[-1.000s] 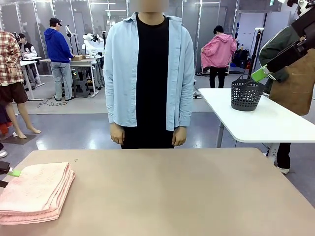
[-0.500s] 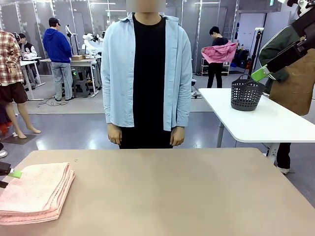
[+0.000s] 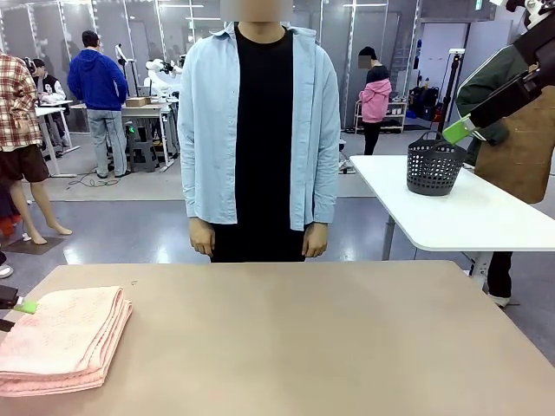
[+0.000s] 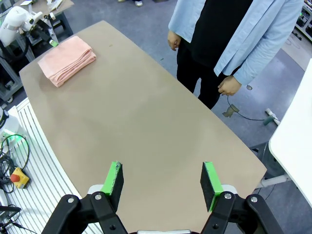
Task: Fold the towel.
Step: Pick up the 100 cm Hotel Towel and place it on the left side of the table.
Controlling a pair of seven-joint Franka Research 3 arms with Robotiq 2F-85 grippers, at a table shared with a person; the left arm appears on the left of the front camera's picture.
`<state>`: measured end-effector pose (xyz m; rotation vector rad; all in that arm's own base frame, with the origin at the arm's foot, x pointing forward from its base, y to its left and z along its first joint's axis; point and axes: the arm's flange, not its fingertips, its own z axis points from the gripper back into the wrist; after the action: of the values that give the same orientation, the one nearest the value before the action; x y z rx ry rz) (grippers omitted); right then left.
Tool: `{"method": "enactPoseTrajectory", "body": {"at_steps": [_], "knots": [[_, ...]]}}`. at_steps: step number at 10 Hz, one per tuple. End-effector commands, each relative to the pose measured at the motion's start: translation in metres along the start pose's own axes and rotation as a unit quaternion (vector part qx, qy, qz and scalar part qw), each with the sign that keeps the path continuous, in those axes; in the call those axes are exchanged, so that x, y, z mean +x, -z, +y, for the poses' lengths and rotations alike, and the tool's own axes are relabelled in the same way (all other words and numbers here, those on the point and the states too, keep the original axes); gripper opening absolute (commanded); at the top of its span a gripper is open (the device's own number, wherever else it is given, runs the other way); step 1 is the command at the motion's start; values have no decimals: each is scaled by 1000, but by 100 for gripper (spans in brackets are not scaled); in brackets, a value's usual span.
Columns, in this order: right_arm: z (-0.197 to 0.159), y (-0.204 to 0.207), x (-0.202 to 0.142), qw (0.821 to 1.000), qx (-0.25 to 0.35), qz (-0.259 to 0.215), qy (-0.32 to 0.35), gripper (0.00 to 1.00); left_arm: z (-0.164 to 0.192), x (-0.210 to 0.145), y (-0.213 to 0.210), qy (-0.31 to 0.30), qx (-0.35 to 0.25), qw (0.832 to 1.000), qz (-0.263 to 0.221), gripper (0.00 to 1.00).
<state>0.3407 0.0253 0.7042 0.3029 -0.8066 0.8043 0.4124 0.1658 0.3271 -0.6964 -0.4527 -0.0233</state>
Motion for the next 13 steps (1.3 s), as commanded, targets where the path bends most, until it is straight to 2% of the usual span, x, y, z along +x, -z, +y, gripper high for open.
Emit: {"method": "enactPoseTrajectory", "body": {"at_steps": [1, 13], "knots": [[1, 1, 2, 1000, -6, 3, 10, 81, 2, 4, 0, -3, 0, 1000, -3, 100], [1, 1, 2, 1000, -6, 3, 10, 81, 2, 4, 0, -3, 0, 1000, -3, 100]]}}
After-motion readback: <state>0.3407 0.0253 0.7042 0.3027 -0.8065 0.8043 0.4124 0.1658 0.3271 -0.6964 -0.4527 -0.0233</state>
